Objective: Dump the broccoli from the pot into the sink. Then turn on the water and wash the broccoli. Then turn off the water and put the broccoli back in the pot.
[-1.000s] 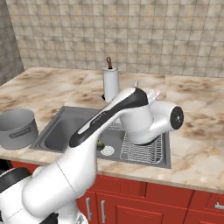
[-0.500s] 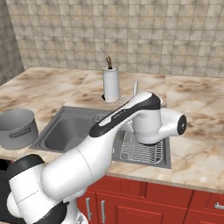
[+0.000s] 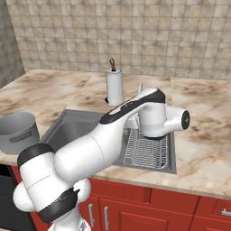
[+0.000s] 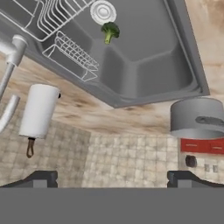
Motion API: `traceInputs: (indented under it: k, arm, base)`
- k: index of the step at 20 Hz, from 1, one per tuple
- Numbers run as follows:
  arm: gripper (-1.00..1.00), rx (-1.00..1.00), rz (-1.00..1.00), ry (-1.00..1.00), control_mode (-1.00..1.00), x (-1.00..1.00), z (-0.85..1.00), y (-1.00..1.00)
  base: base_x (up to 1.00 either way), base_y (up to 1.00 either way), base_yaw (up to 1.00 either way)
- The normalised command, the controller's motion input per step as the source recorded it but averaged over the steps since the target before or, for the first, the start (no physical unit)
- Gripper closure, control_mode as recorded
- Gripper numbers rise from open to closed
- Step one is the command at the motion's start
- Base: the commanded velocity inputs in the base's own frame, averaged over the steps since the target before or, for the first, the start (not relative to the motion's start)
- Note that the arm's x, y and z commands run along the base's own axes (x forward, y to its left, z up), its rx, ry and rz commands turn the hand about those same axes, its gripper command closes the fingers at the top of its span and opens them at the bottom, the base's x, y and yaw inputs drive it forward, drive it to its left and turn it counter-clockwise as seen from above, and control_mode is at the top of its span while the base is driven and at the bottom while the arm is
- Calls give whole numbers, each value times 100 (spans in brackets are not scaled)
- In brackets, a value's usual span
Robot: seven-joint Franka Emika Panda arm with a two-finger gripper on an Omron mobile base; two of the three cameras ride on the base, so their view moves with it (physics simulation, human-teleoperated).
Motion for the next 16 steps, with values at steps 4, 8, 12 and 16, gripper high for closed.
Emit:
traceInputs:
  k: [4, 8, 12, 16]
  arm:
    - [-100, 3, 0, 12, -100, 32, -27, 0]
    - [-100, 3, 0, 4, -100, 29, -28, 0]
    - [-100, 3, 0, 0, -100, 28, -27, 0]
    - [-100, 3, 0, 0, -100, 29, -26, -3]
  base:
    - [0, 0, 0]
    - [0, 0, 0]
    - [0, 0, 0]
    - [0, 0, 0]
